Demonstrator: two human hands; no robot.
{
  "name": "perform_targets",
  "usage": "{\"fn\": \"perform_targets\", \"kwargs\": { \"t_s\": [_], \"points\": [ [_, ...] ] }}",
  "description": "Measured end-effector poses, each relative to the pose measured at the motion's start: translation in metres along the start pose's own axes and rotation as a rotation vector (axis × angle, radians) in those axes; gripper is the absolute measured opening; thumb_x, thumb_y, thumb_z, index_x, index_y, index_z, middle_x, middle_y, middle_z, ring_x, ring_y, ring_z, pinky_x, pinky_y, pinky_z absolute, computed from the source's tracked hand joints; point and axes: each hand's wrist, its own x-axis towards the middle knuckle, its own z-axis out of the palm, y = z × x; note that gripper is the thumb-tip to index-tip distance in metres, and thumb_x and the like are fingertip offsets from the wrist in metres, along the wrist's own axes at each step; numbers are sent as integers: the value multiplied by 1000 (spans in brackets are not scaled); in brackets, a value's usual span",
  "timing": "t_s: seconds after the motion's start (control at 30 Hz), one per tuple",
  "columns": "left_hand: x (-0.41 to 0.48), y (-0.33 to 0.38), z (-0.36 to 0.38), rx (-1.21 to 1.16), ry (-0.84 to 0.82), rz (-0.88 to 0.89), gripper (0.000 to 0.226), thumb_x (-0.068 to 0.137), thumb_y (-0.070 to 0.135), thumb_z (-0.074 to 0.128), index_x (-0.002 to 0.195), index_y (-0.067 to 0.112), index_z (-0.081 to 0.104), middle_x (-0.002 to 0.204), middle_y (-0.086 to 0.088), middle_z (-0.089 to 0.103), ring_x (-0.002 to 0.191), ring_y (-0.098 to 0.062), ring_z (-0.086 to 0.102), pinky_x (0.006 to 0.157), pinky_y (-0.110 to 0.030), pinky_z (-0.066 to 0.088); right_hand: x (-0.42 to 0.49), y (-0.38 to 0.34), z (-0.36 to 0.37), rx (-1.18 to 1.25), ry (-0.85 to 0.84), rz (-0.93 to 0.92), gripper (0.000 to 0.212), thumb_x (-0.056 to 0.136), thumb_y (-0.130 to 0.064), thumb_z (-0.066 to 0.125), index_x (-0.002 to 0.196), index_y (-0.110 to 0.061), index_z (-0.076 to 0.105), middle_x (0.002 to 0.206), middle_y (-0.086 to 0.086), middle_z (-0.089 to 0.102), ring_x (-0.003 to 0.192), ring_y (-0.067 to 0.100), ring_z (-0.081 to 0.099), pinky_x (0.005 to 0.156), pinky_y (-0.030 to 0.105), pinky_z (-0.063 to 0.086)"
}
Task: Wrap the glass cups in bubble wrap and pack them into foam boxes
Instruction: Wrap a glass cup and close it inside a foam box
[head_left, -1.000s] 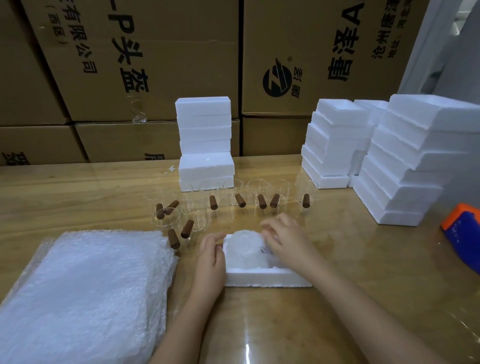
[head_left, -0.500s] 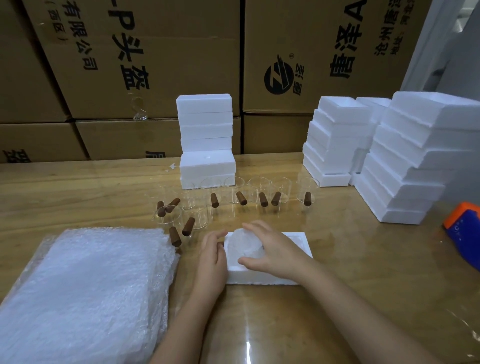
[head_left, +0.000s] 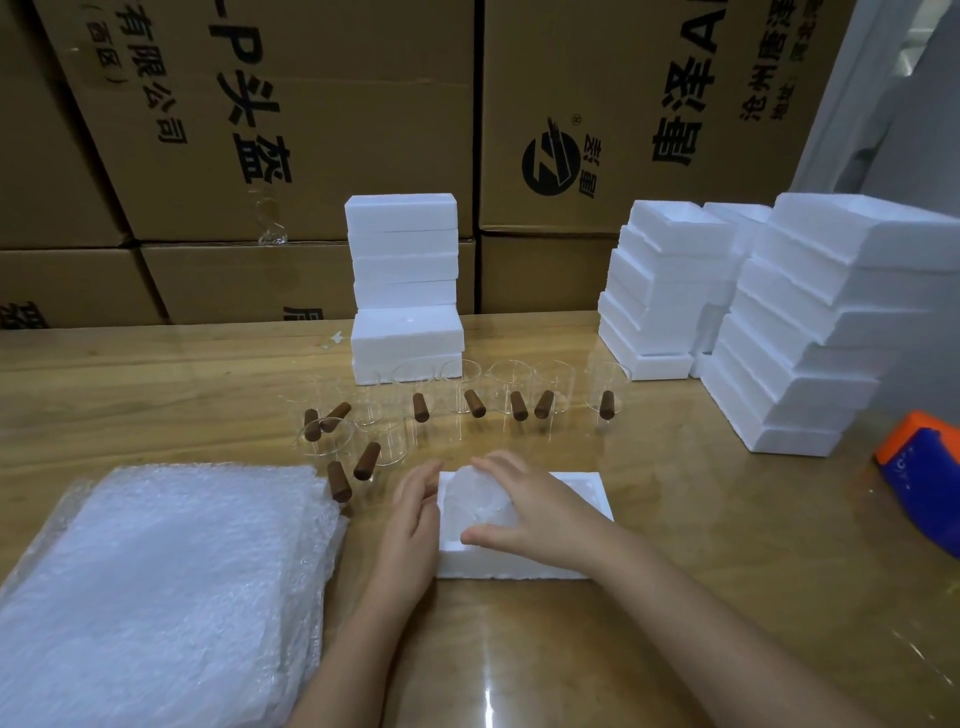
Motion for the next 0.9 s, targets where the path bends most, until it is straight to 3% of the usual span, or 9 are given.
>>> {"fn": "perform_targets", "kwargs": {
  "t_s": [0.1,0.2,0.33,0.43,0.57,0.63,0.73,0.8,0.9],
  "points": [
    [0,1,1,7,-40,-32,41,99,6,37,135,26,42,136,9,45,126,-4,41,103,-23,34,-5,-1,2,-171,-1,-59,88,85,-64,52,152,-25,11,159,-12,7,144,6,5,118,30,6],
    [1,3,2,-13,-27,-42,39,97,1,39,129,22,47,132,1,49,120,-11,47,102,-32,39,-10,1,6,-365,8,-171,81,89,-69,36,152,-31,3,159,-15,-7,143,-1,-16,117,36,-14],
    [1,5,3,27,-7,-30,36,96,0,39,121,25,48,125,1,51,115,-11,49,95,-28,38,-8,3,9,-411,-13,-178,78,91,-64,38,153,-30,3,160,-12,-10,143,3,-17,118,34,-11],
    [1,5,3,35,-5,-57,34,97,2,39,126,18,49,126,-1,52,114,-14,49,97,-32,40,-7,4,9,-401,-24,-182,80,91,-61,43,153,-29,4,160,-10,-9,145,5,-14,119,32,-8],
    [0,3,4,98,17,-33,34,96,1,40,126,12,51,124,-3,51,112,-14,46,92,-30,36,-9,10,-17,-288,-25,-169,75,90,-62,43,151,-36,8,159,-18,-1,142,-4,-6,117,30,-7],
    [0,3,5,115,25,-43,33,96,2,41,124,14,52,122,-3,51,111,-14,45,89,-30,35,-12,17,-46,-218,114,-138,64,92,-57,46,148,-36,23,156,-20,15,141,-1,11,117,31,5],
    [0,1,5,95,41,-64,33,95,3,43,124,13,54,123,-4,53,111,-16,47,89,-31,36,-21,32,-105,-201,493,-99,37,94,-34,55,129,-22,56,136,-8,49,125,12,44,108,36,34],
    [0,2,5,61,54,-55,28,93,7,46,119,17,54,120,-3,55,108,-16,49,85,-31,36,-27,44,-150,-250,709,-28,27,93,-22,58,119,-15,61,124,0,54,108,19,54,95,33,43],
    [-1,3,7,47,69,-59,30,88,20,46,117,20,53,116,-2,54,105,-17,50,83,-32,37,-37,67,-218,-394,907,177,36,92,-19,56,128,-15,52,133,6,44,101,27,56,85,35,45]
  ]
}}
